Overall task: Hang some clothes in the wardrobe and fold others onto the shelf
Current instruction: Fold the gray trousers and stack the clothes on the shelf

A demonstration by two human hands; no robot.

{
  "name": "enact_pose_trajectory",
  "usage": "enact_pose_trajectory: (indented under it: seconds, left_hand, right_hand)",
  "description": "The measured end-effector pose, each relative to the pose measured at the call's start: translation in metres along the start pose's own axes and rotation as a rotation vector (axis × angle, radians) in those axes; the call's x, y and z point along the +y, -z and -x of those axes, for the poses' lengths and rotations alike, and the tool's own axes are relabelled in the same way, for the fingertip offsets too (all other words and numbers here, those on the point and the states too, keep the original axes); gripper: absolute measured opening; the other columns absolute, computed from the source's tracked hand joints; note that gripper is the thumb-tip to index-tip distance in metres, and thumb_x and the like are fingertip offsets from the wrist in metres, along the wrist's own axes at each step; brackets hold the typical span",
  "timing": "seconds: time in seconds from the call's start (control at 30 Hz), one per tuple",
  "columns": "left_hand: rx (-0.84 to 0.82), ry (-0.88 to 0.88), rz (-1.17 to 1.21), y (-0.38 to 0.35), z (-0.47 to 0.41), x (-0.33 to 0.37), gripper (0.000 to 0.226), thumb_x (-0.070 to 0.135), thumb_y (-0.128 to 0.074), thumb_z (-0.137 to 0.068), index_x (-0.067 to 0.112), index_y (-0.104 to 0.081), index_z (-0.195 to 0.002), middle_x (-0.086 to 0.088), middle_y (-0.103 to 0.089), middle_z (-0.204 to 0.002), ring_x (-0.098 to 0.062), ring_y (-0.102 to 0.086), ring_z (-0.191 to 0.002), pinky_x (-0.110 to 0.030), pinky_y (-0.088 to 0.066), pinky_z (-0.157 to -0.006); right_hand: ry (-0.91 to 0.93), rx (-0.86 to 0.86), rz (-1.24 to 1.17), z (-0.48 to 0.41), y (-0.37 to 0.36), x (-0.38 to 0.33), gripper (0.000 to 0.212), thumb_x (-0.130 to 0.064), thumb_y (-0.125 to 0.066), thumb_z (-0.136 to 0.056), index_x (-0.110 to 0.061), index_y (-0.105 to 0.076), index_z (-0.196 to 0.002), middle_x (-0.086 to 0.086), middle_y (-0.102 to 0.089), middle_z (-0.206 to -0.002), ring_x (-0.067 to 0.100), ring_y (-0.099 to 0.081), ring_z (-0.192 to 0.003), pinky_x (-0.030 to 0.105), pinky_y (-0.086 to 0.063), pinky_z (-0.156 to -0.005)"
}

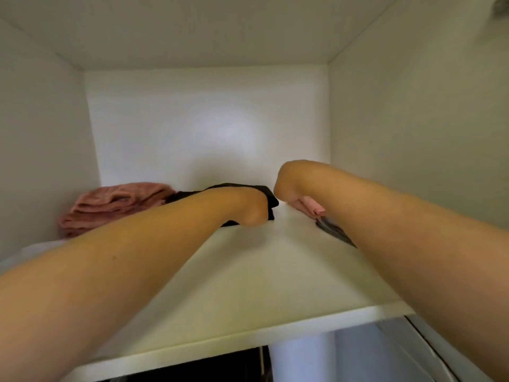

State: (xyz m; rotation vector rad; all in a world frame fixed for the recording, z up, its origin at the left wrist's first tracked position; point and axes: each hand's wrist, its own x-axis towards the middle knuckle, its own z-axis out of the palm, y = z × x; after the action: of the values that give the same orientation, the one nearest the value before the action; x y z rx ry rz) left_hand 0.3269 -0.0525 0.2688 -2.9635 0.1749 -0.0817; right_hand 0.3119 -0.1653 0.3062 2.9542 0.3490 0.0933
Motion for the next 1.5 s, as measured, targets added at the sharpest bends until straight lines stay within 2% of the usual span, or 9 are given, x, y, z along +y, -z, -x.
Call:
enact_pose_trajectory:
  seconds: [0.17,0.43,0.6,0.83,1.03,1.17,1.27,1.37,1.5]
  left_hand:
    - [0.113,-0.108,0.071,-0.002,-0.043,0.069,0.035,0.014,-0.039,-0.104,0.004,-0.057,-0.133,-0.013,-0.059,-0.13,-0.024,-0.053,-0.101,-0.025,-0.038,-0.08]
    - [0.081,-0.16,0.084,0.01,-0.092,0.116,0.032,0.015,-0.038,-0.105,-0.004,-0.059,-0.12,-0.014,-0.058,-0.098,-0.022,-0.05,-0.091,-0.014,-0.041,-0.051]
    - [0.101,-0.124,0.093,0.001,-0.106,0.128,0.051,0.039,-0.04,-0.101,0.013,-0.046,-0.144,-0.007,-0.047,-0.147,-0.029,-0.045,-0.134,-0.036,-0.035,-0.112]
    - [0.031,-0.149,0.244,-0.029,-0.128,0.128,0.05,0.041,-0.029,-0.107,0.016,-0.043,-0.148,-0.007,-0.047,-0.149,-0.026,-0.044,-0.134,-0.035,-0.029,-0.113]
    - [-0.06,-0.117,0.29,-0.027,-0.141,0.134,0.041,0.033,-0.034,-0.107,0.008,-0.053,-0.133,-0.014,-0.056,-0.134,-0.019,-0.053,-0.08,-0.02,-0.038,-0.062]
    - [-0.064,-0.05,0.314,-0.031,-0.155,0.13,0.027,0.009,-0.034,-0.106,0.011,-0.052,-0.086,-0.001,-0.049,-0.081,-0.01,-0.041,-0.065,-0.012,-0.033,-0.047]
    - [-0.063,-0.058,0.277,-0.031,-0.154,0.123,0.021,0.003,-0.043,-0.101,-0.006,-0.062,-0.103,-0.005,-0.061,-0.102,-0.009,-0.043,-0.069,-0.013,-0.037,-0.061]
    - [-0.069,-0.094,0.206,-0.025,-0.122,0.118,0.036,-0.01,-0.054,-0.089,-0.013,-0.058,-0.125,-0.027,-0.064,-0.118,-0.009,-0.038,-0.061,-0.014,-0.033,-0.056]
    - [0.008,-0.15,0.13,-0.016,-0.066,0.113,0.026,-0.002,-0.051,-0.094,0.012,-0.059,-0.114,0.002,-0.052,-0.073,-0.017,-0.051,-0.079,-0.018,-0.036,-0.062]
  right_hand:
    - [-0.216,0.088,-0.073,0.034,-0.018,0.083,0.04,-0.019,-0.042,-0.102,-0.001,-0.053,-0.136,0.018,-0.051,-0.141,0.035,-0.051,-0.126,0.036,-0.043,-0.101]
    - [-0.229,0.239,-0.282,0.083,-0.067,0.166,0.031,-0.029,-0.054,-0.098,-0.013,-0.069,-0.119,0.007,-0.067,-0.124,0.025,-0.06,-0.113,0.026,-0.042,-0.087]
    - [-0.111,0.337,-0.44,0.1,-0.085,0.174,0.023,-0.037,-0.064,-0.092,-0.025,-0.071,-0.11,-0.005,-0.066,-0.112,0.014,-0.058,-0.104,0.023,-0.041,-0.082]
    - [-0.002,0.152,-0.538,0.124,-0.114,0.161,0.04,-0.062,-0.059,-0.088,-0.033,-0.069,-0.113,-0.019,-0.067,-0.11,0.006,-0.061,-0.103,0.024,-0.046,-0.095]
    - [0.152,-0.049,-0.263,0.155,-0.108,0.16,0.099,-0.046,-0.085,-0.071,-0.038,-0.03,-0.153,-0.017,-0.033,-0.157,0.009,-0.036,-0.141,0.028,-0.031,-0.114]
    - [0.199,-0.016,-0.258,0.163,-0.091,0.166,0.055,-0.018,-0.072,-0.086,-0.033,-0.058,-0.136,-0.023,-0.069,-0.109,0.0,-0.063,-0.097,0.019,-0.048,-0.085]
    - [0.157,0.099,-0.355,0.172,-0.066,0.183,0.007,-0.018,-0.068,-0.091,-0.025,-0.067,-0.088,-0.018,-0.057,-0.056,-0.002,-0.053,-0.052,0.017,-0.039,-0.053]
    - [0.097,0.351,-0.418,0.172,-0.04,0.198,0.012,-0.019,-0.065,-0.09,-0.024,-0.062,-0.08,-0.012,-0.061,-0.072,0.004,-0.055,-0.065,0.017,-0.038,-0.056]
    - [-0.035,0.585,-0.406,0.167,-0.006,0.206,0.014,-0.019,-0.057,-0.095,-0.01,-0.062,-0.104,0.008,-0.062,-0.095,0.025,-0.055,-0.085,0.032,-0.035,-0.055]
